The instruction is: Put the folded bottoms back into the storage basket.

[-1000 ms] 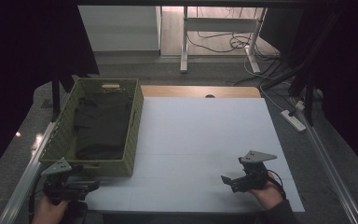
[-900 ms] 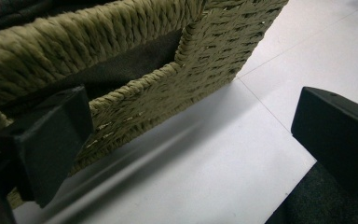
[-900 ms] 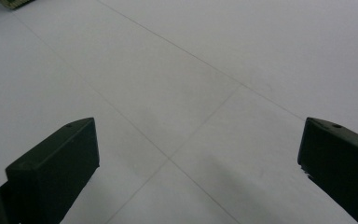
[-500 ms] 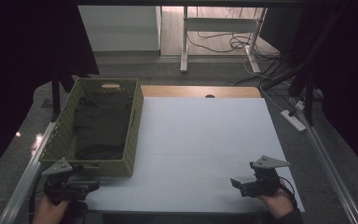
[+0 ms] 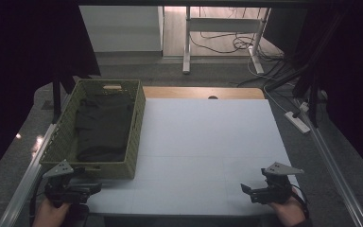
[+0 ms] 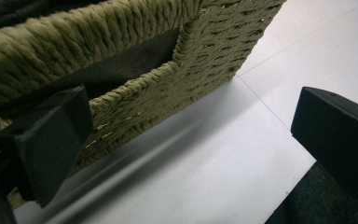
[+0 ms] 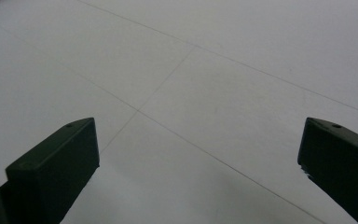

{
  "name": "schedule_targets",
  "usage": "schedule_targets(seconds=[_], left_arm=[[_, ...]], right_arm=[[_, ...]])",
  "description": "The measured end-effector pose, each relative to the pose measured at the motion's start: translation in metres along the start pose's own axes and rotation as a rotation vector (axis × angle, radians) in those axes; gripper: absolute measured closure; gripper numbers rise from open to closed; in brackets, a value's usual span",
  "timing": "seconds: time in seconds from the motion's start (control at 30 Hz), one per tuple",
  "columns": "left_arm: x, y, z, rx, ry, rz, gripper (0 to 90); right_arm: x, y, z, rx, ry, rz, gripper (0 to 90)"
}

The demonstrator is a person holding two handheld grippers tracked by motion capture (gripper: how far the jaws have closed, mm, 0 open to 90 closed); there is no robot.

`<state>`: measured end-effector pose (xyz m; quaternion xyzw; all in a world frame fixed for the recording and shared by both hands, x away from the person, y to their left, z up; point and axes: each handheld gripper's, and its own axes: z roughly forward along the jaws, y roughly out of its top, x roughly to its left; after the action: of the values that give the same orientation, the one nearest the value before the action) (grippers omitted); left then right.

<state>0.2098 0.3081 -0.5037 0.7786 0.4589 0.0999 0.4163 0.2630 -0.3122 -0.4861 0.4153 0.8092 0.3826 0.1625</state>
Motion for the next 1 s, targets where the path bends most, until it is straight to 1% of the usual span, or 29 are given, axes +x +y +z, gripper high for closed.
schedule_targets(seconds=[0.07, 0.23, 0.73, 1.0], left_arm=[[0.0, 0.0, 0.0, 0.001, 0.0, 0.0, 0.0], [0.0, 0.0, 0.0, 0.003, 0.001, 0.002, 0.0], [-0.001, 0.0, 0.0, 0.009, 0.01, 0.005, 0.0], [-0.001, 0.0, 0.001, 0.014, 0.015, 0.008, 0.2]], right_arm=[[-0.001, -0.001, -0.002, -0.003, -0.003, 0.009, 0.0], [-0.003, -0.004, -0.007, -0.001, -0.012, 0.011, 0.0], [-0.007, -0.011, -0.019, -0.002, -0.036, 0.041, 0.0], [-0.008, -0.015, -0.023, 0.004, -0.052, 0.039, 0.0]])
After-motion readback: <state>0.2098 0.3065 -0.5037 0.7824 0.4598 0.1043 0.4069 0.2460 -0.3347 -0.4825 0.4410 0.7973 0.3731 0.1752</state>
